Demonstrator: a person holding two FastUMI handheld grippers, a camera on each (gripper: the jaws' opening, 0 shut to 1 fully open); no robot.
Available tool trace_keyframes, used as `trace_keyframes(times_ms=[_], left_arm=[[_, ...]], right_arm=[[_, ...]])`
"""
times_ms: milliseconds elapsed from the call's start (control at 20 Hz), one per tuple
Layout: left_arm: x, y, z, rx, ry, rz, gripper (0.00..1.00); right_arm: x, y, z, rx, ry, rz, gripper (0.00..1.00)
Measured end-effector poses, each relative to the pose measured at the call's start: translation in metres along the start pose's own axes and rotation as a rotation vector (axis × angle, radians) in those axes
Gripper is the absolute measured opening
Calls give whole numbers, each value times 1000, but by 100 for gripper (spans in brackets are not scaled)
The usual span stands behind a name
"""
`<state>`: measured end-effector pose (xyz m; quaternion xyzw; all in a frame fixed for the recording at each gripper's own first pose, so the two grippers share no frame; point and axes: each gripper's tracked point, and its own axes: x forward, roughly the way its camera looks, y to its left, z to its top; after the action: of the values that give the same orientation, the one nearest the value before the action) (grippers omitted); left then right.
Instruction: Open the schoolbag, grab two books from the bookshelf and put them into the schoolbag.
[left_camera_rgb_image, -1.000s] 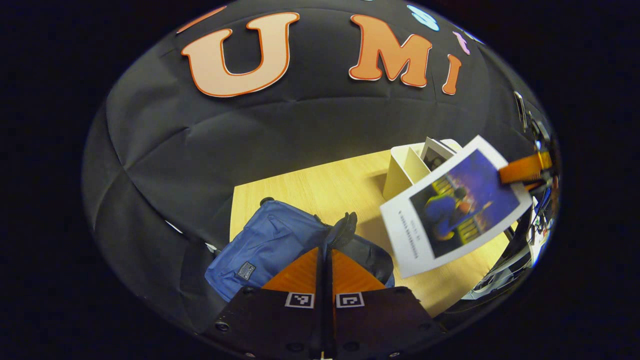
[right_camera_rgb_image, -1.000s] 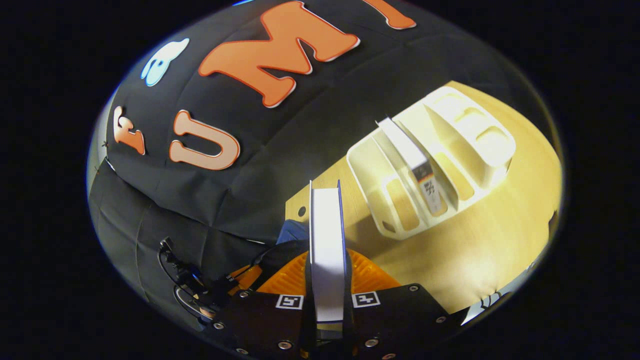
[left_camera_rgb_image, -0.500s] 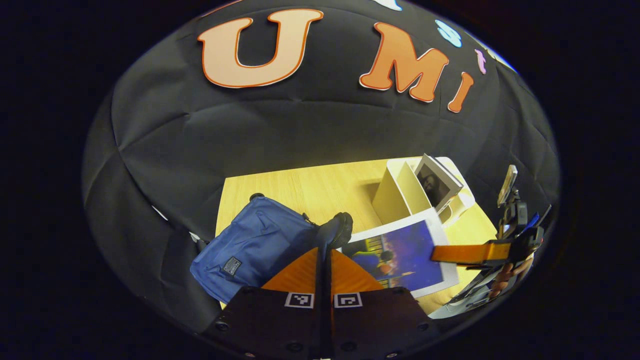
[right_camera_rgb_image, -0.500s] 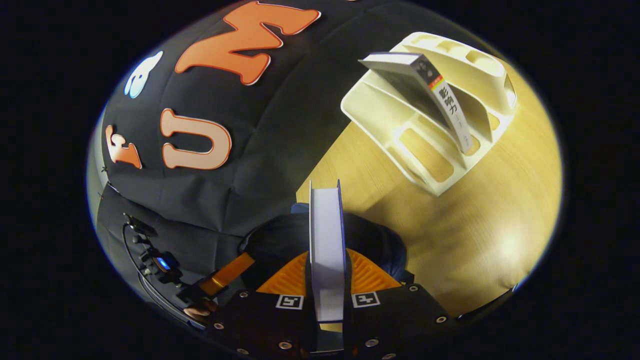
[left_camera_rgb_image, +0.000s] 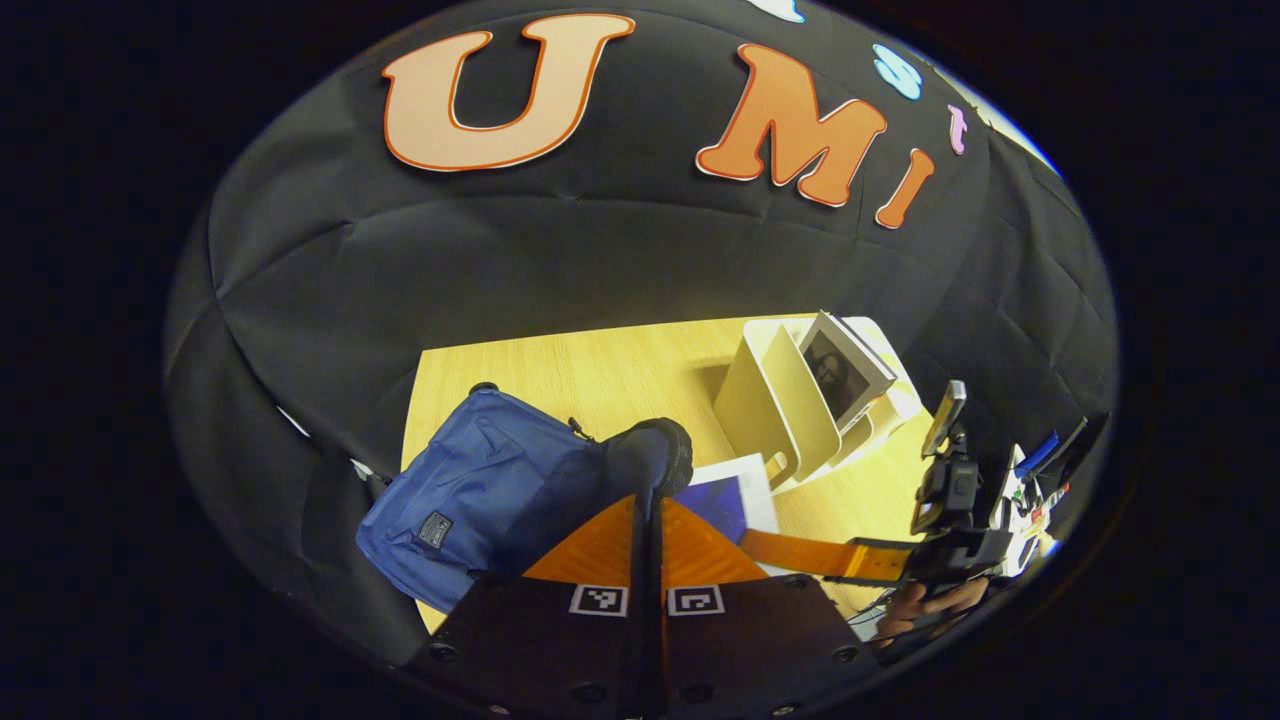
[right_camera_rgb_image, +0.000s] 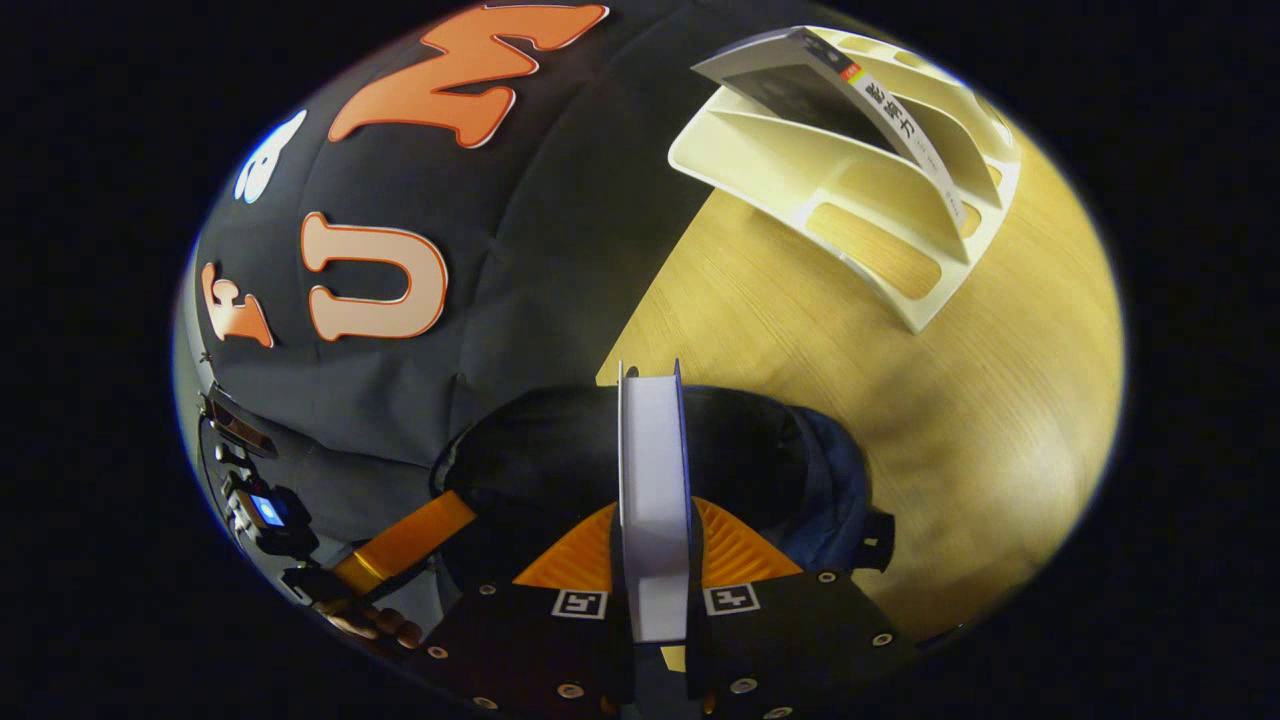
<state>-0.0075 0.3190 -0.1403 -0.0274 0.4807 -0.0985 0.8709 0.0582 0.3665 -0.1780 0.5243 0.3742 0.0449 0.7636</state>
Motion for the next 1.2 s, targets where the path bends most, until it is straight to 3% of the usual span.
trace_keyframes(times_ms=[650,900,1050,1100,1150,1200], left_arm=[[6,-31,-16,0,32,-106,1],[9,-30,-20,-1,34,-101,1],[8,-20,-10,-2,6,-72,1],[8,-15,-10,4,6,-58,0],[6,-11,-9,2,-1,-48,0],[7,-10,-8,2,-4,-45,1]], right_arm=[[82,-1,-27,45,-5,22,20],[99,4,-34,74,35,52,21],[85,2,-41,123,126,0,31],[81,-3,-41,109,135,-19,19],[70,-5,-38,89,137,-41,42],[61,-3,-31,71,130,-41,48]])
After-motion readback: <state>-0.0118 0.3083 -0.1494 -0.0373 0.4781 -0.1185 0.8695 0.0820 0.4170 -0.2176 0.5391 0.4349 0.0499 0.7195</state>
